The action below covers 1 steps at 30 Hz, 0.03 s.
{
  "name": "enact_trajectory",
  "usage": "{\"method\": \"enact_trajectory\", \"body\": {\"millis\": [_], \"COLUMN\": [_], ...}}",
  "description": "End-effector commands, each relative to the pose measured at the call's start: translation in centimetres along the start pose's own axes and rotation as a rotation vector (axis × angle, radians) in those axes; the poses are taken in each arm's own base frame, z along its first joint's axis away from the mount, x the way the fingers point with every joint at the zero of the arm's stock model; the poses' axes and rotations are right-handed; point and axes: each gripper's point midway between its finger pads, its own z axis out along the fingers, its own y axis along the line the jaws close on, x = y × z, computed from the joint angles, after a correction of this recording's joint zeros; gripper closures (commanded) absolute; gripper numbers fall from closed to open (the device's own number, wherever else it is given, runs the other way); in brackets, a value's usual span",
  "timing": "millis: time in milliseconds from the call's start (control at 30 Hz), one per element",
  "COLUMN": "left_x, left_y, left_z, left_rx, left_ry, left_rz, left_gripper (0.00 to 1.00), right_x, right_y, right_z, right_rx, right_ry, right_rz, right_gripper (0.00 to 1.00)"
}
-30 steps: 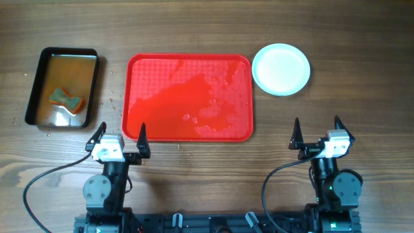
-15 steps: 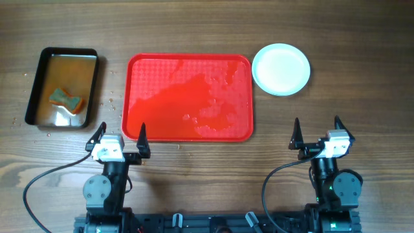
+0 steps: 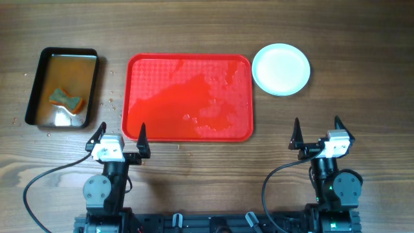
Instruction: Clean dirty plates on tray and stack at the side
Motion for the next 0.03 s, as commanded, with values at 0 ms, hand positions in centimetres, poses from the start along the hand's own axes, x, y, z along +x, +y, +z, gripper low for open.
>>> {"method": "enact_trajectory", "body": {"millis": [0], "left_x": [0.23], "left_y": [-0.06], "left_z": [0.02], "left_rx": [0.001], "left_ry": [-0.002], "left_rz": [0.020], "left_gripper": [0.00], "right_x": [-0.16], "right_y": [0.09], "right_z": [-0.04], "right_rx": [-0.007], "right_ry": [-0.009], "right_rz": [-0.018], "right_gripper": [0.00]}}
